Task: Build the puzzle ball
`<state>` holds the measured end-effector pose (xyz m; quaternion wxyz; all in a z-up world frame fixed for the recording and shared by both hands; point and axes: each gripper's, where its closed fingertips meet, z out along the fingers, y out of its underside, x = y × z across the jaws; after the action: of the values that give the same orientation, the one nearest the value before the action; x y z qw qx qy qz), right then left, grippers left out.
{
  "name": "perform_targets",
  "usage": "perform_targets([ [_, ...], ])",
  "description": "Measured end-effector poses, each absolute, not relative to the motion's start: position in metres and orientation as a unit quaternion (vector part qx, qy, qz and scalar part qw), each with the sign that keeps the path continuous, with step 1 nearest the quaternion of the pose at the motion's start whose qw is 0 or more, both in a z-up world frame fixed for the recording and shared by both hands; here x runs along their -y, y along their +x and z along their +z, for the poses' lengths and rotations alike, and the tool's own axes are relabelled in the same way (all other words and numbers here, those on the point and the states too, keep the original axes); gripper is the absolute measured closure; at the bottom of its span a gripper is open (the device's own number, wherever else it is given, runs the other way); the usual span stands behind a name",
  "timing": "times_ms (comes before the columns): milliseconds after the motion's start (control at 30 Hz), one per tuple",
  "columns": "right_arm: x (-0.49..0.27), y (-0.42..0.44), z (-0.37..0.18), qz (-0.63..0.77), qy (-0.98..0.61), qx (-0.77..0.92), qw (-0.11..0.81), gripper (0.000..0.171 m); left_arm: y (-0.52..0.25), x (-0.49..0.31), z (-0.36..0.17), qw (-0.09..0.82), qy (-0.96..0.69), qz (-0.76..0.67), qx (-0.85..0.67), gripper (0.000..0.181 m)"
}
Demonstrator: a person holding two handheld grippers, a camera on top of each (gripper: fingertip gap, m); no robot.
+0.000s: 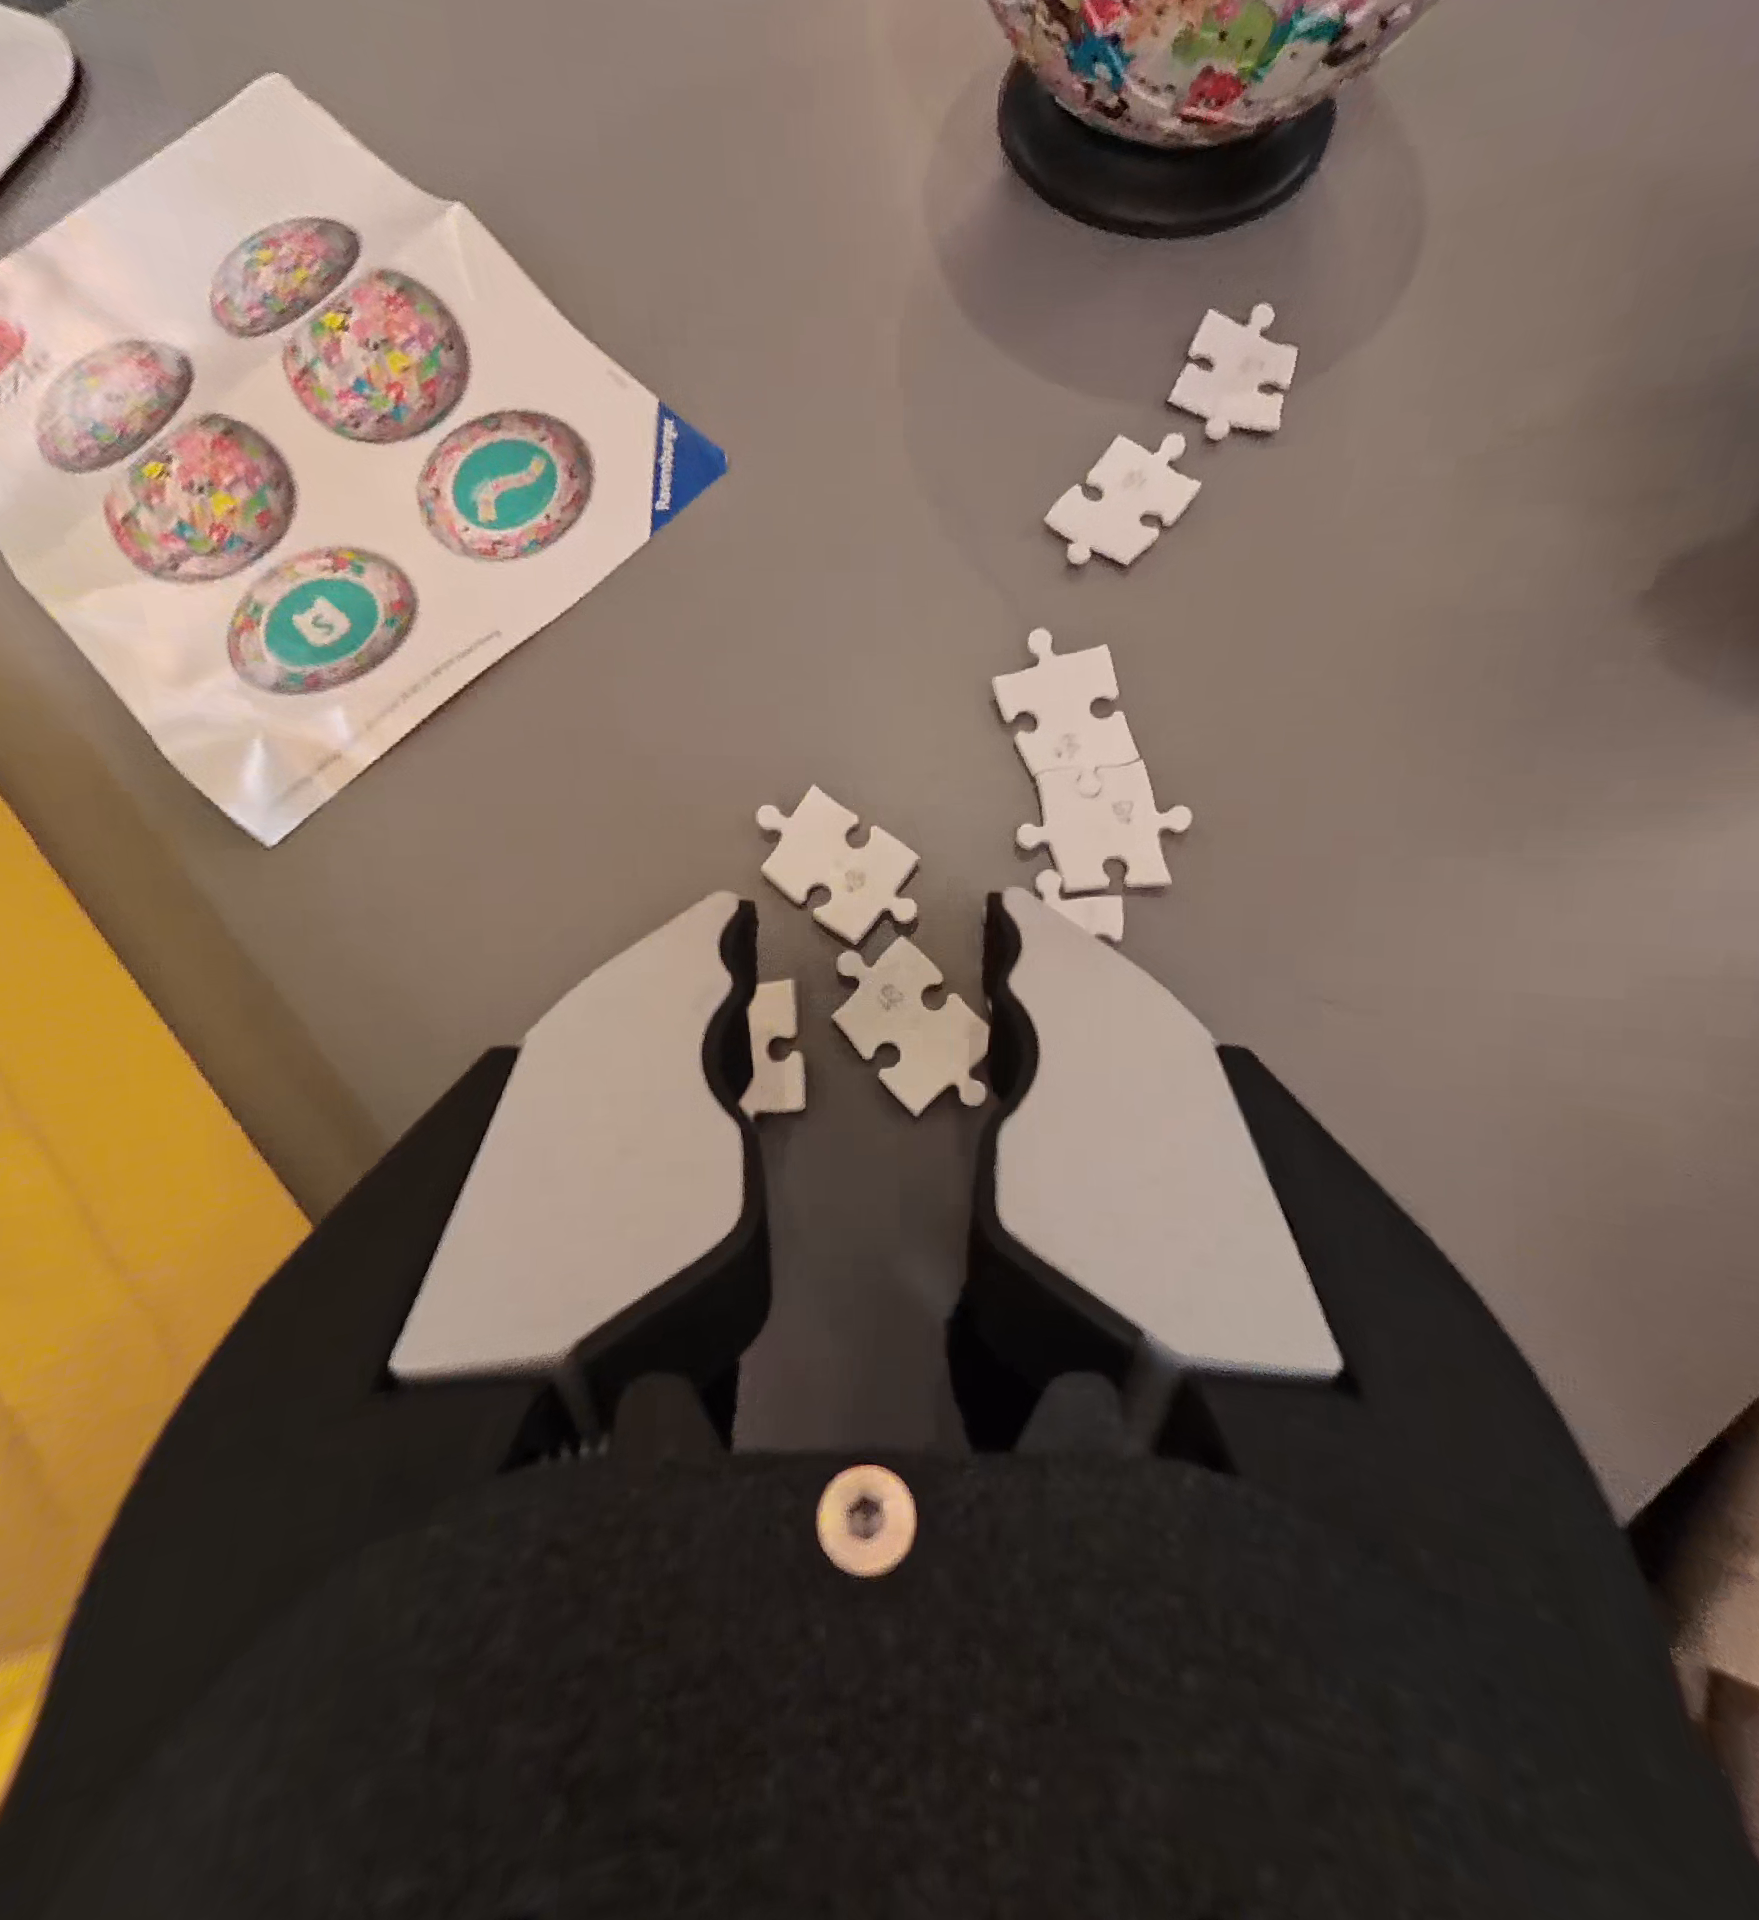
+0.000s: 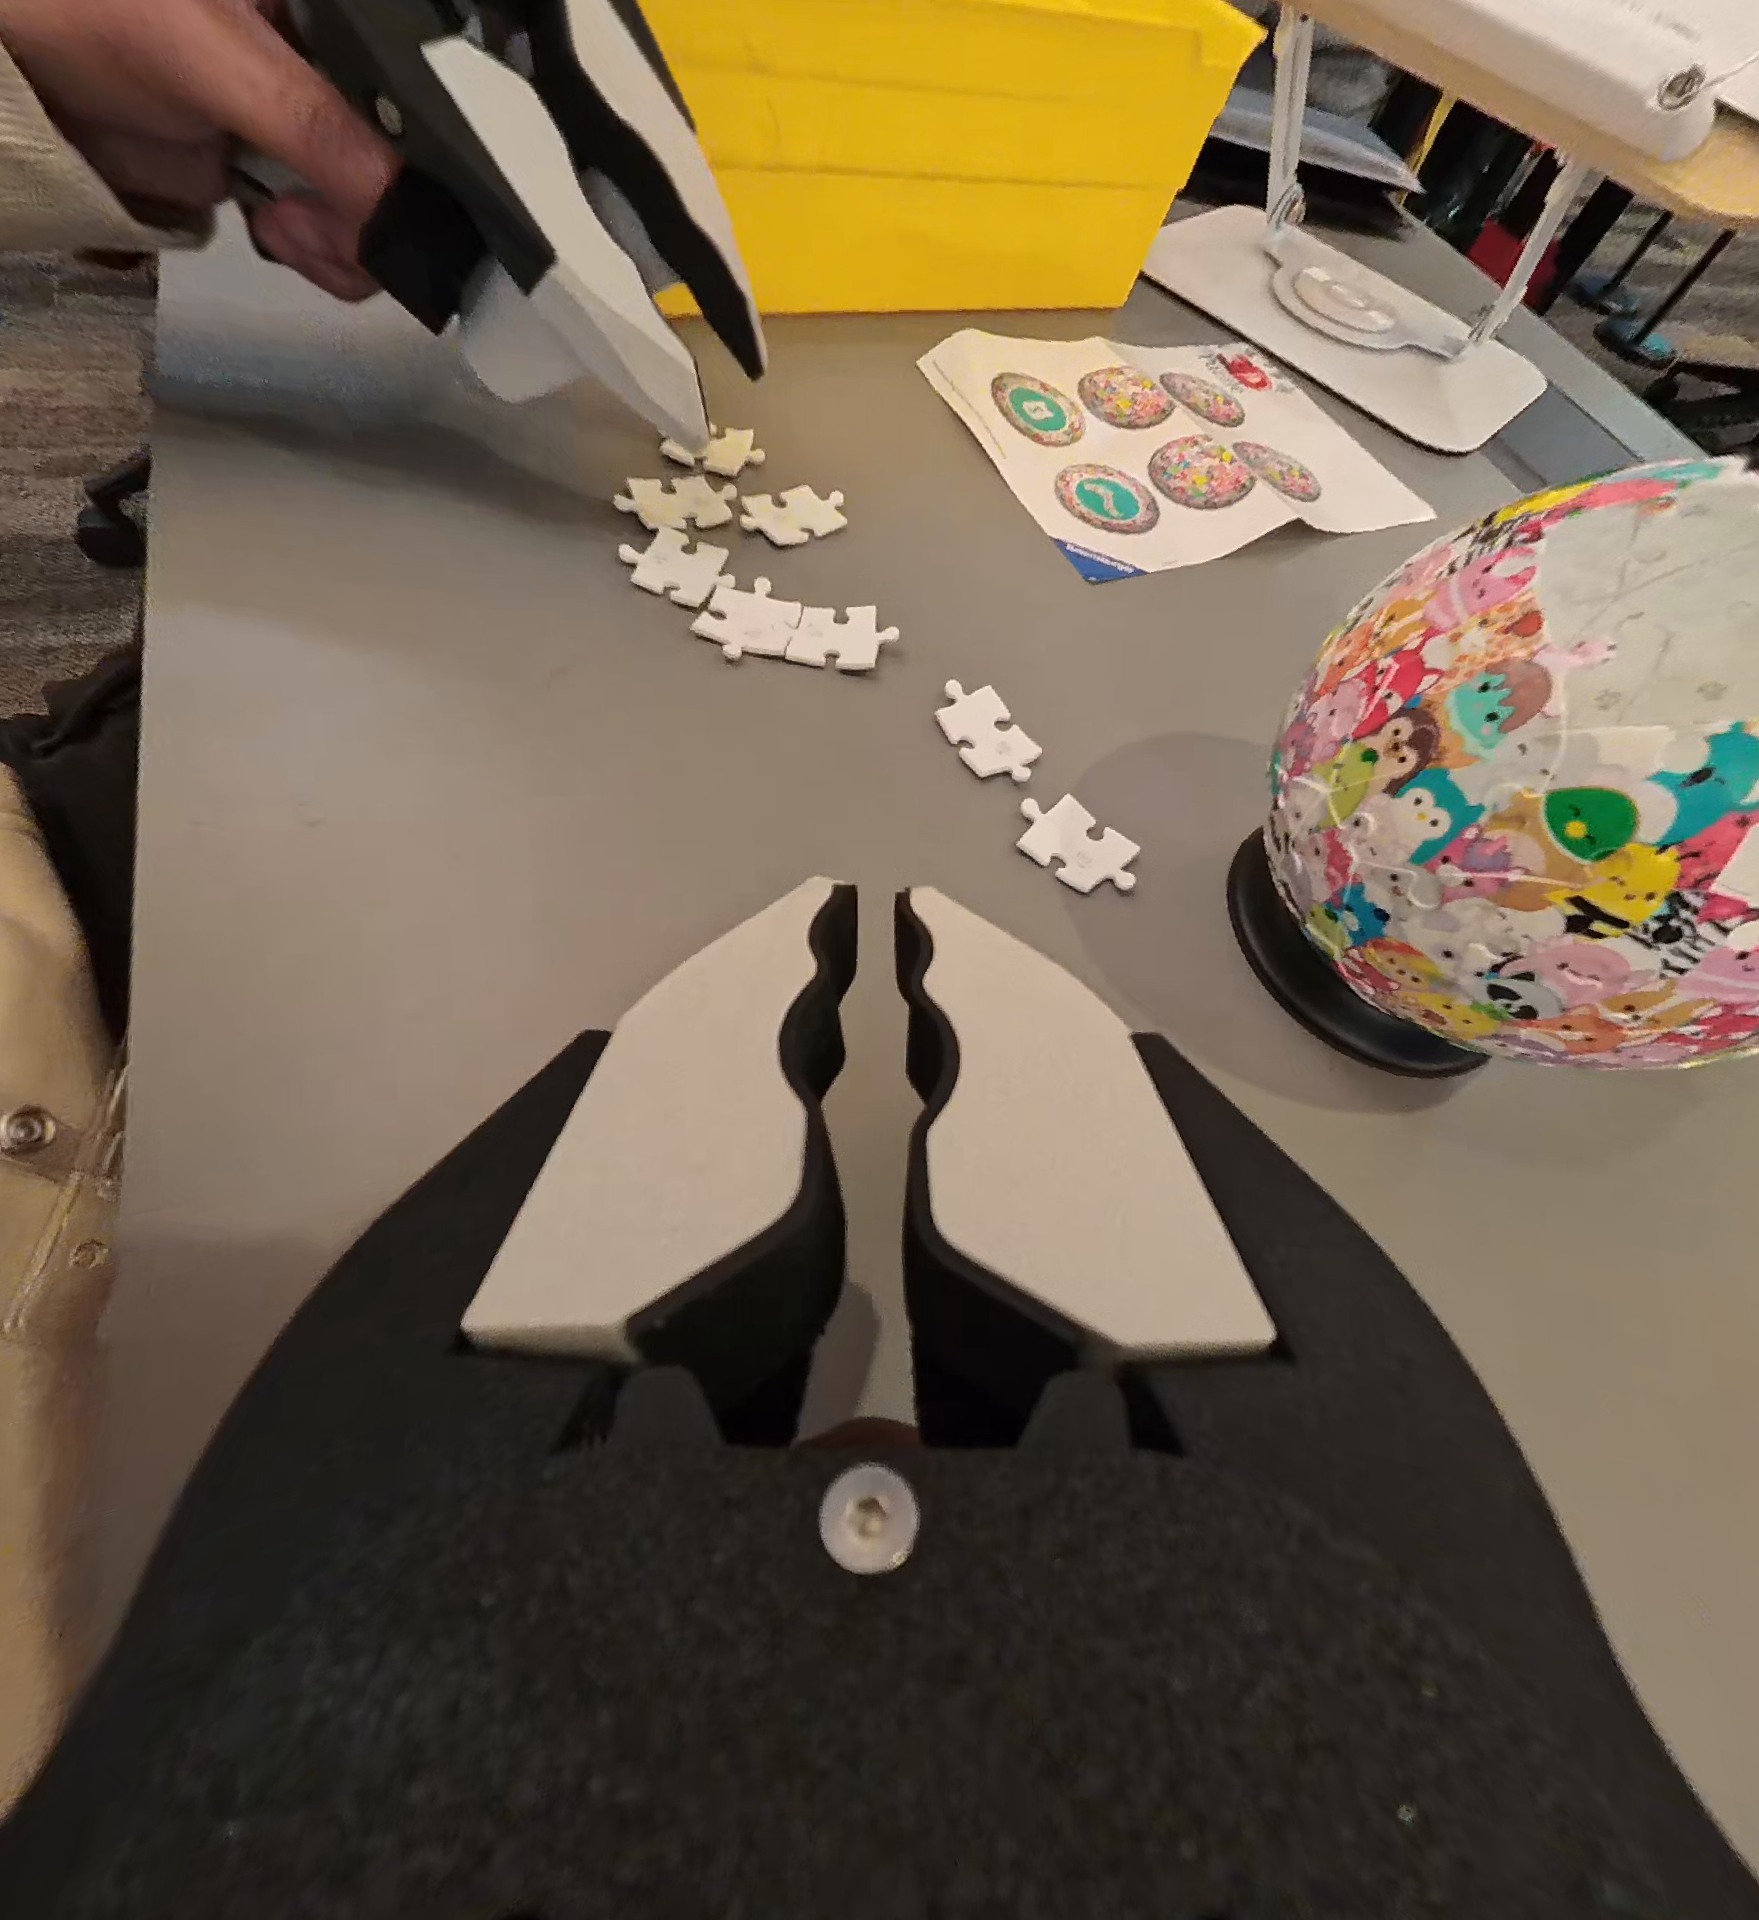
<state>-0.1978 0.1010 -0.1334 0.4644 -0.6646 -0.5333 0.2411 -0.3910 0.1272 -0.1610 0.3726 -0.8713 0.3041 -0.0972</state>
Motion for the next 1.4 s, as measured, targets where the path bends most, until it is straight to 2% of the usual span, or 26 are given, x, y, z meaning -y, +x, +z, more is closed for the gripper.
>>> perform_targets([
  [300,-0.107,-0.19,-0.129,0.252,-0.678,0.509,0.467,0.165,-0.377,-0.093,-0.186,0.327,-0.867,-0.098,-0.363,0.142],
  [600,-0.105,-0.191,-0.131,0.237,-0.671,0.522,0.47,0.166,-0.371,-0.096,-0.179,0.347,-0.863,-0.109,-0.351,0.141],
  [900,-0.109,-0.188,-0.132,0.24,-0.679,0.513,0.467,0.166,-0.43,-0.097,-0.173,0.361,-0.897,-0.002,-0.253,0.138],
  [1233,-0.114,-0.19,-0.135,0.231,-0.68,0.514,0.469,0.166,-0.431,-0.078,-0.15,0.423,-0.877,-0.096,-0.206,0.141],
  [1400,-0.116,-0.201,-0.129,0.251,-0.666,0.507,0.487,0.163,-0.448,-0.081,-0.11,0.509,-0.835,-0.115,-0.176,0.144],
])
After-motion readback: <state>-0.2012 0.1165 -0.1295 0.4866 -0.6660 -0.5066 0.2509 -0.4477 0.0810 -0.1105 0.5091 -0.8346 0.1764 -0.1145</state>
